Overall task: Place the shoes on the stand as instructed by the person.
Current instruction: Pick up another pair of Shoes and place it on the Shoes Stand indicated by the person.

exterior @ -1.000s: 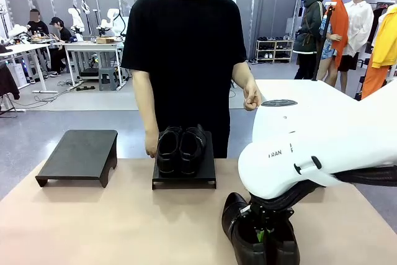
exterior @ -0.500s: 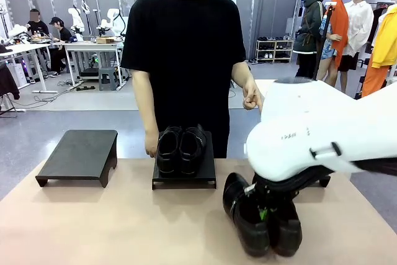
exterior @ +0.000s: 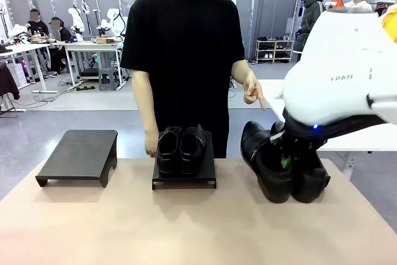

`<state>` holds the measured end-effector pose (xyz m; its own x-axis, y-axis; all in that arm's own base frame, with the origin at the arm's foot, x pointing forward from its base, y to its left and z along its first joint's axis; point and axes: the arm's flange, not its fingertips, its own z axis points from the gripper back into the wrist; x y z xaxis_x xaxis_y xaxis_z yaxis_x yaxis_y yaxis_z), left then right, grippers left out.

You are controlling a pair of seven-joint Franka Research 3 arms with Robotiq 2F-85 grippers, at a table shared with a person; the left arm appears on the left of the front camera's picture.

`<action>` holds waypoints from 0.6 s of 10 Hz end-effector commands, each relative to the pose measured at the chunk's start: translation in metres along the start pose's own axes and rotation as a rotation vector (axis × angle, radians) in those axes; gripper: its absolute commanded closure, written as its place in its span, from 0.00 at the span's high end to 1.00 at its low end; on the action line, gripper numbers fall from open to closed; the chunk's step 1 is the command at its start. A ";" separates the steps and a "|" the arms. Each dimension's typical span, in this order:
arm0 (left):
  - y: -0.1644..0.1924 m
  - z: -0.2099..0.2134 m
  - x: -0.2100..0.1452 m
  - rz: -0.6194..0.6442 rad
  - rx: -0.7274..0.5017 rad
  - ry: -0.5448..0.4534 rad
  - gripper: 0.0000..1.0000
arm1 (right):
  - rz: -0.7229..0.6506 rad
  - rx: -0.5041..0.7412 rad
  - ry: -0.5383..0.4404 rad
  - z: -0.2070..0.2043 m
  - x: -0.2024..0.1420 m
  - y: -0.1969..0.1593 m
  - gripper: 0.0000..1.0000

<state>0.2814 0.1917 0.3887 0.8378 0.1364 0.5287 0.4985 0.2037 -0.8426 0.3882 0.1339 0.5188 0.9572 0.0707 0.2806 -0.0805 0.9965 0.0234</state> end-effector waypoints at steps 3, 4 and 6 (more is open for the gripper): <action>-0.002 0.000 0.001 -0.006 -0.005 -0.005 1.00 | 0.033 0.002 -0.084 0.025 0.062 -0.052 0.00; -0.002 0.000 0.001 -0.006 -0.005 -0.005 1.00 | 0.030 0.005 -0.094 0.022 0.082 -0.071 0.00; -0.002 0.000 0.001 -0.006 -0.005 -0.005 1.00 | 0.025 0.036 -0.108 0.013 0.121 -0.103 0.00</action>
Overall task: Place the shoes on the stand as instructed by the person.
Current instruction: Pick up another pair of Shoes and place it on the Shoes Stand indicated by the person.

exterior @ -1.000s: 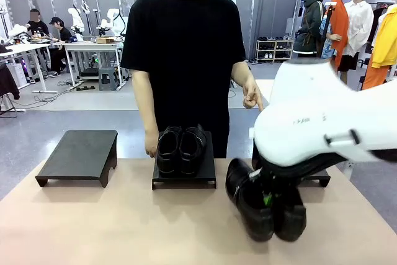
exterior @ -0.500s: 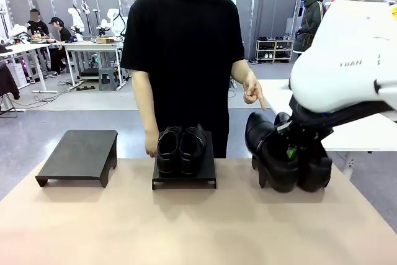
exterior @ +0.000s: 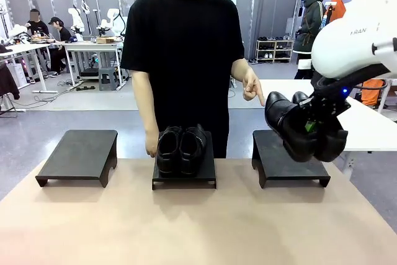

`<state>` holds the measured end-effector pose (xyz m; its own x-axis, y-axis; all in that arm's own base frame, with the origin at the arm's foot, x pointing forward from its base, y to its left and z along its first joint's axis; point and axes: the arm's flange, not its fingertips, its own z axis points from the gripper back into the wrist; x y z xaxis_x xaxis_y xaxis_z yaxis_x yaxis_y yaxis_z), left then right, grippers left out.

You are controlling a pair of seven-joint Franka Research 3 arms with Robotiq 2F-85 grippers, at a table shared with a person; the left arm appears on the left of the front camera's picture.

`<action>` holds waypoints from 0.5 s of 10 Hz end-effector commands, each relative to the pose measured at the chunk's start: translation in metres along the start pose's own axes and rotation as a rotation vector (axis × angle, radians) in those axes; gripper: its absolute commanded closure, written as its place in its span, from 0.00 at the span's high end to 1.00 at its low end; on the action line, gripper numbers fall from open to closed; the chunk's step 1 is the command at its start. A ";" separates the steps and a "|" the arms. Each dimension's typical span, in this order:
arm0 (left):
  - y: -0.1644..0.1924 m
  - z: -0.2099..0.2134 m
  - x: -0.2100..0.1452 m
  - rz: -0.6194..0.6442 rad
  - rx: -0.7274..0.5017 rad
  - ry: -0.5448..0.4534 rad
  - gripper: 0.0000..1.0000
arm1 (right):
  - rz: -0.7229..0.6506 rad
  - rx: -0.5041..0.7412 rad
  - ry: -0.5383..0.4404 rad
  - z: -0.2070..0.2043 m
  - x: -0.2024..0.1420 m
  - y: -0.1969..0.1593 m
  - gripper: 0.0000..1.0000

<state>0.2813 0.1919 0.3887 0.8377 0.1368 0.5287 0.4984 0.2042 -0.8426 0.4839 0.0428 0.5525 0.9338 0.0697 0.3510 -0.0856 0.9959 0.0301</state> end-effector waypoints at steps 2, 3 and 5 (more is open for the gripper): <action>-0.002 0.000 0.001 -0.006 -0.006 -0.005 1.00 | 0.042 0.030 -0.037 -0.020 0.059 -0.019 0.00; -0.002 0.000 0.001 -0.006 -0.006 -0.005 1.00 | 0.027 0.062 -0.039 -0.033 0.070 -0.022 0.00; -0.002 0.000 0.001 -0.006 -0.006 -0.005 1.00 | 0.080 0.031 -0.059 -0.055 0.083 -0.020 0.00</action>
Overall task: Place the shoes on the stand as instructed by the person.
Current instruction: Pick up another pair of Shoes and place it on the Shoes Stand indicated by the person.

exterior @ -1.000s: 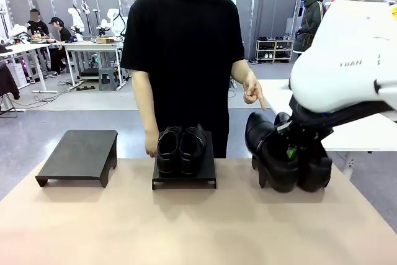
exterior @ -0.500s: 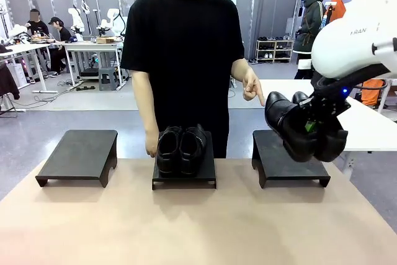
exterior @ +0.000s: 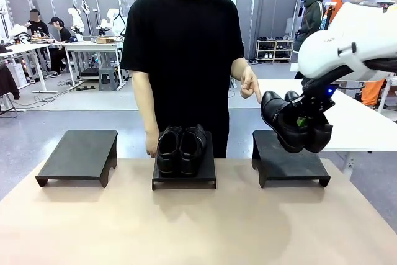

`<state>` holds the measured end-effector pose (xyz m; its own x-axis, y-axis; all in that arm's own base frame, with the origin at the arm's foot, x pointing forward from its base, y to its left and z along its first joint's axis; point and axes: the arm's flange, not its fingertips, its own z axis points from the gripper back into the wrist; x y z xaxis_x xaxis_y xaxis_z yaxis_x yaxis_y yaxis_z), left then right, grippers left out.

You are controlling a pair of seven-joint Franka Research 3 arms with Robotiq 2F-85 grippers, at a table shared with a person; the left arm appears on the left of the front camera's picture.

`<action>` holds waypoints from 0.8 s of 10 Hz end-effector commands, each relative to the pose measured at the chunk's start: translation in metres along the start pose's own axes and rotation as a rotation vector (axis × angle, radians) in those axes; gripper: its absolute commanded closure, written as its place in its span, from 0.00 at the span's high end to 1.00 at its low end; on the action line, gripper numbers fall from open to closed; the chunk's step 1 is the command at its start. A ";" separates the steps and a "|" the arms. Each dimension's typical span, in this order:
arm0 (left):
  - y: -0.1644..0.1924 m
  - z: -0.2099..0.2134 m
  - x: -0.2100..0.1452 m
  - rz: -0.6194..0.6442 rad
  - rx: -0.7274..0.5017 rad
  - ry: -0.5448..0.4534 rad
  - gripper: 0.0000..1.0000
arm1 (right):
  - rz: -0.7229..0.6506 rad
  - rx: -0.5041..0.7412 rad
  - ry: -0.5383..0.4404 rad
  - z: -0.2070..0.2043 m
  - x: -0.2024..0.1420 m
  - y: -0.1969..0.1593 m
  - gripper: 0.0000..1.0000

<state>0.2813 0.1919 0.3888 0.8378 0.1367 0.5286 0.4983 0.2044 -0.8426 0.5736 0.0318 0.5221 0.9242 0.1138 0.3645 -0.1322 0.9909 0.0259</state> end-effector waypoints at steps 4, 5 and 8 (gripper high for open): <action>-0.002 0.000 0.001 -0.006 -0.006 -0.005 1.00 | 0.020 -0.003 -0.054 -0.019 0.019 0.004 0.00; -0.002 0.000 0.001 -0.006 -0.006 -0.005 1.00 | -0.001 0.049 -0.026 -0.017 0.017 0.002 0.00; -0.002 0.000 0.001 -0.006 -0.006 -0.005 1.00 | 0.009 -0.001 -0.018 -0.026 0.013 0.002 0.00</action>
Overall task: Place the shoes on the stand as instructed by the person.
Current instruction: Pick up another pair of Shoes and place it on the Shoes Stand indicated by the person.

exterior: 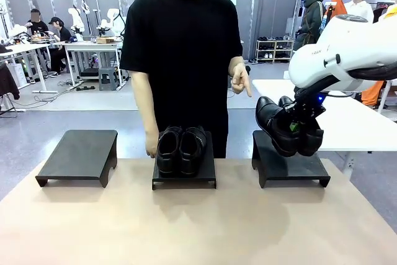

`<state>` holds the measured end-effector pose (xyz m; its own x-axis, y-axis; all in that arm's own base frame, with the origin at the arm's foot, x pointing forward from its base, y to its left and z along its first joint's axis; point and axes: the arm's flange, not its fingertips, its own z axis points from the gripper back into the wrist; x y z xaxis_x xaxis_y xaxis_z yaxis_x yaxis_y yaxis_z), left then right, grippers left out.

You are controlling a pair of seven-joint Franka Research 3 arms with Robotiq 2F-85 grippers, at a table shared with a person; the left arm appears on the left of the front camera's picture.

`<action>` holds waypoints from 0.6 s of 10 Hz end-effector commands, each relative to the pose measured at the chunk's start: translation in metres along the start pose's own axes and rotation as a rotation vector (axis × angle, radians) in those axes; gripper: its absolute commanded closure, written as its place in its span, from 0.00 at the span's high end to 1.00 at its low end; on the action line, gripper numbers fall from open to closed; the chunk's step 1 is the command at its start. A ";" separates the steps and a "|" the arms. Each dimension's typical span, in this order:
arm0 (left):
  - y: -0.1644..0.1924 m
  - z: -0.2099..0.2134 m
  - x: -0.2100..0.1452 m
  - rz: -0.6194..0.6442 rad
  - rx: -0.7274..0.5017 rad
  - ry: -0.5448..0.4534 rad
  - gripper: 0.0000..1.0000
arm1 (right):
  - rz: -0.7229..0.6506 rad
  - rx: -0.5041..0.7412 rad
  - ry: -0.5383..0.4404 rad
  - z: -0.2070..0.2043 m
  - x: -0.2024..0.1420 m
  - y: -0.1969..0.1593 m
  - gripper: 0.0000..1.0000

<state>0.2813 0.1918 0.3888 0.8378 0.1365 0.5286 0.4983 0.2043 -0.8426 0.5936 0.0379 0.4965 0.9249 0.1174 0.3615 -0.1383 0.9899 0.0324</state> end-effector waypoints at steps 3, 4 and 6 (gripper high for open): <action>-0.002 0.000 0.001 -0.006 -0.006 -0.005 1.00 | -0.008 -0.012 -0.015 -0.004 0.005 -0.003 0.07; -0.002 0.000 0.001 -0.006 -0.006 -0.005 1.00 | -0.017 -0.014 -0.025 -0.012 0.008 -0.005 0.07; -0.002 0.000 0.001 -0.006 -0.006 -0.005 1.00 | -0.017 -0.028 -0.029 -0.029 0.012 -0.007 0.07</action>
<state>0.2813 0.1918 0.3888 0.8378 0.1365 0.5286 0.4983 0.2043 -0.8426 0.6058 0.0347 0.4692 0.9319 0.1110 0.3452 -0.1298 0.9910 0.0319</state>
